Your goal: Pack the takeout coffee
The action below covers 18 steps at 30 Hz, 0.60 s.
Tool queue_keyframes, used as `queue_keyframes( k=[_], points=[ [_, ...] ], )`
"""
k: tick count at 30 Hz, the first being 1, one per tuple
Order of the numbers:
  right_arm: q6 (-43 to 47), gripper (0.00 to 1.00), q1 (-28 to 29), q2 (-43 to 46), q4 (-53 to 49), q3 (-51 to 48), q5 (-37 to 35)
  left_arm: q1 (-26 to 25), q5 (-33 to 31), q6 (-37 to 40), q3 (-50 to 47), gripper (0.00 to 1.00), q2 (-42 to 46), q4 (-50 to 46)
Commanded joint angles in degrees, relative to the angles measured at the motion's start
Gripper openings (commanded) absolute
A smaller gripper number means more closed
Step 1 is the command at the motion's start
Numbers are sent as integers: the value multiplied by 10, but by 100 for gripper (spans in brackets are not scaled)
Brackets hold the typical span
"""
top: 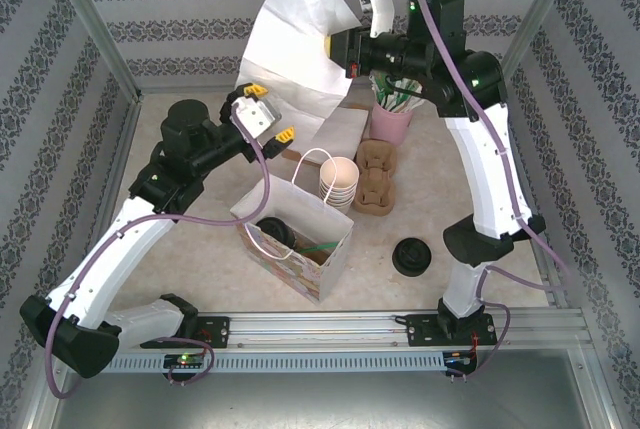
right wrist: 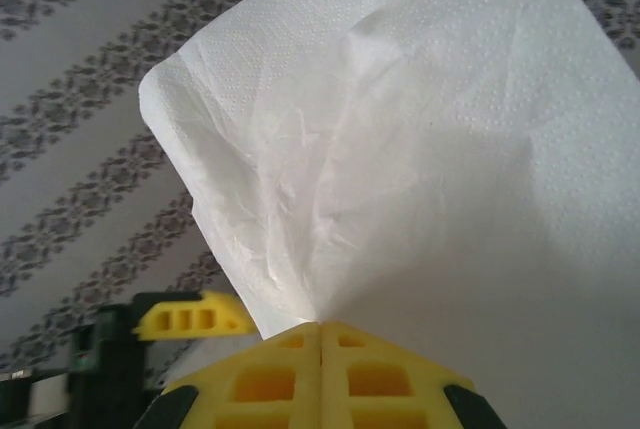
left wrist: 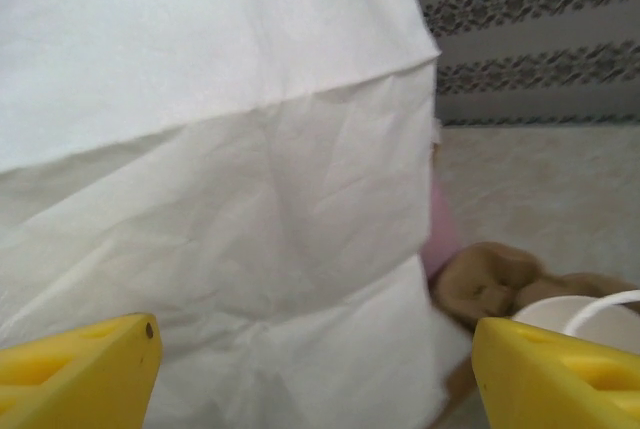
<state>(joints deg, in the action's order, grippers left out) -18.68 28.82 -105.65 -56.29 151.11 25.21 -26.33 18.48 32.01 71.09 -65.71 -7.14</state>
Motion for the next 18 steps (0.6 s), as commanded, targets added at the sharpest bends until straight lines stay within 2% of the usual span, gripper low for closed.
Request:
queue_keyframes(
  k=[1, 11, 18],
  points=[
    [-18, 0, 20, 30, 12, -23, 45, -17, -54, 132, -15, 82, 23, 90],
    [-46, 0, 61, 93, 10, -95, 40, -76, -53, 255, -122, 87, 78, 298],
    [-82, 0, 78, 133, 29, -163, 44, -106, -34, 237, -161, 88, 105, 394]
  ],
)
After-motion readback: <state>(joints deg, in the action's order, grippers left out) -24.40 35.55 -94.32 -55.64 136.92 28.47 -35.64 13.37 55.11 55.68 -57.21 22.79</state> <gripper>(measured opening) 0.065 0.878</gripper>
